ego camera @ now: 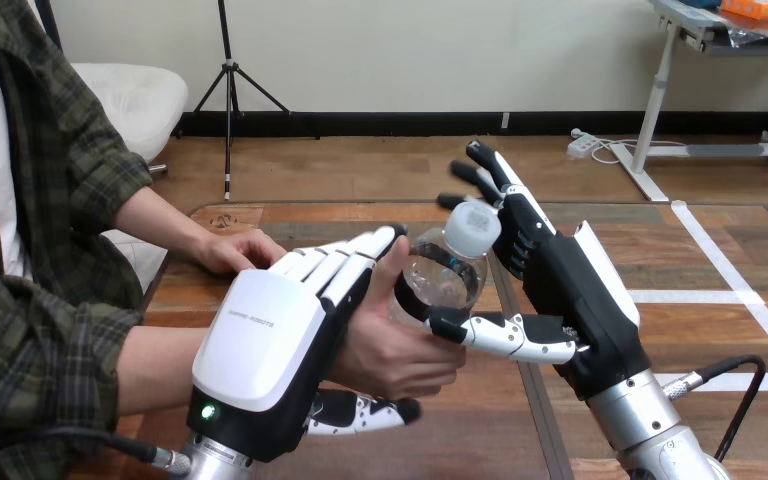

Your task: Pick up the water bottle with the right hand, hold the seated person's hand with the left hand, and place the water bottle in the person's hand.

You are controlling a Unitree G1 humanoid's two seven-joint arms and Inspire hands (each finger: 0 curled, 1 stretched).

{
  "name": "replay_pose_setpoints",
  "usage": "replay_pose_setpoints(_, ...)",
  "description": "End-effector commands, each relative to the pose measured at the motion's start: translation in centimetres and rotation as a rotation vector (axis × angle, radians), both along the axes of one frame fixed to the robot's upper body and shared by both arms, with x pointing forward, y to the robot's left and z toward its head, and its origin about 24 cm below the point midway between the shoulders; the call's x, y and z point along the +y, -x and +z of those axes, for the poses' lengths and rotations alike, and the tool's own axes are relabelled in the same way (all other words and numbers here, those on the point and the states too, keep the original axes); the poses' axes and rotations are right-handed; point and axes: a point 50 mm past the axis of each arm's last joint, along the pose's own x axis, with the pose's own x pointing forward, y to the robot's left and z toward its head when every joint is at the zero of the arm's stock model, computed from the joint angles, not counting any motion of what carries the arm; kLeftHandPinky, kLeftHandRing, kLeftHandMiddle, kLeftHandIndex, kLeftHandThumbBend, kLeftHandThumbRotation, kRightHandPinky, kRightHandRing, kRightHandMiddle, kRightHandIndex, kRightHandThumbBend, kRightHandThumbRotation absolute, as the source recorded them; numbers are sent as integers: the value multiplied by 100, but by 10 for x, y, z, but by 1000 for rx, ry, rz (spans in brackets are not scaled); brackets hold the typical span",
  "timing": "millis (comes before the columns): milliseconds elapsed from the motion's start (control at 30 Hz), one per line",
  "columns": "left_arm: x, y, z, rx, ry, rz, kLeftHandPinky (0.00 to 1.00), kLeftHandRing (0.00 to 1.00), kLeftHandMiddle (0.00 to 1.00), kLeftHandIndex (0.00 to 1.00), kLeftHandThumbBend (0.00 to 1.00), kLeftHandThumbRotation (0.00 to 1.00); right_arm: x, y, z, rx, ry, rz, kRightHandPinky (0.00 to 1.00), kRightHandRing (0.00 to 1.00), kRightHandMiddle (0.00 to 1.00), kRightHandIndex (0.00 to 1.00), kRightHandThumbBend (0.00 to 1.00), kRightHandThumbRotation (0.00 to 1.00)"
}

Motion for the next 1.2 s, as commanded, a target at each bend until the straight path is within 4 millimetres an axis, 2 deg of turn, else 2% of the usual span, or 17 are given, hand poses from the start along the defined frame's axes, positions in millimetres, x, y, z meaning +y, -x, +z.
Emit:
replay_pose_setpoints(0,-10,-9,21,-89,37,-92,100,100,100,100,100,58,5,-12,28,-117,8,16,100,100,100,100,86,30)
replay_pose_setpoints(633,-12,-8,23,-63,139,-180,100,100,100,100,100,65,6,-12,27,-108,8,17,100,100,100,100,87,32)
replay_pose_setpoints(1167,-12,-6,23,-86,281,-253,100,100,100,100,100,62,5,-11,26,-106,-9,6,100,100,100,100,86,32)
